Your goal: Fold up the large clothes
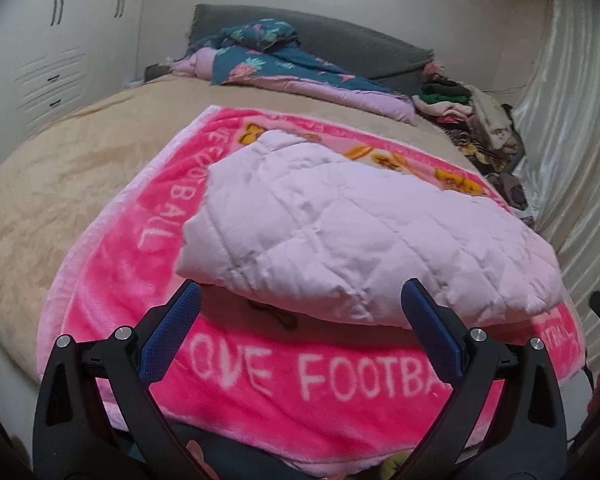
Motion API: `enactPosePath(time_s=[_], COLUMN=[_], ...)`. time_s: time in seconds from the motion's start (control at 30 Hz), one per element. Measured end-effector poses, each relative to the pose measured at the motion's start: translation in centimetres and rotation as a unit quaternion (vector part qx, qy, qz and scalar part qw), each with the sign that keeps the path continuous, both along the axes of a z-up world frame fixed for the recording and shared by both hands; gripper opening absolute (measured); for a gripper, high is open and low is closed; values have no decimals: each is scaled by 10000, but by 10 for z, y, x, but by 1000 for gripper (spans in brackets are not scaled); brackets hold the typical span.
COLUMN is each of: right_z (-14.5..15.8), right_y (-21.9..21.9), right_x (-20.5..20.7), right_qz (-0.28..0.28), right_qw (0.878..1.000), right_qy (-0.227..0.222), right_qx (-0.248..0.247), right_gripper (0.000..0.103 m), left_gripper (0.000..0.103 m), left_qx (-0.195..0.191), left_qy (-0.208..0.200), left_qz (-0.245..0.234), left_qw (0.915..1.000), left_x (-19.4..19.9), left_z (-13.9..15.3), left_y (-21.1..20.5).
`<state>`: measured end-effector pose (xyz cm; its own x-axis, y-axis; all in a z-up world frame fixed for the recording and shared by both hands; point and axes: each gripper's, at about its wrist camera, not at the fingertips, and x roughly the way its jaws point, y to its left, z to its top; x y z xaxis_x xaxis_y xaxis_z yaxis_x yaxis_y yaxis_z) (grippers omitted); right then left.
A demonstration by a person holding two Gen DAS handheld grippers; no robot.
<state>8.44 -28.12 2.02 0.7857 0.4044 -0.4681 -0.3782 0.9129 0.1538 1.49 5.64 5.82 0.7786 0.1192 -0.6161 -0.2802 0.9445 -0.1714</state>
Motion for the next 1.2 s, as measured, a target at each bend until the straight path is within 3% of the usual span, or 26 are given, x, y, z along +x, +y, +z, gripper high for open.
enactPosePath(time_s=[0.4, 1.2], right_z=[-10, -16], right_y=[64, 65], right_x=[-28, -25], right_qz=[514, 545], right_qw=[9982, 9980], right_qy=[8, 186], right_qx=[-315, -255], right_gripper=[99, 99], left_gripper=[94, 94], left_qx=[4, -6], left_qy=[8, 133], left_qz=[-535, -581], left_qw=[9986, 9982], left_x=[-8, -9], left_z=[-12, -19], left_y=[-53, -58])
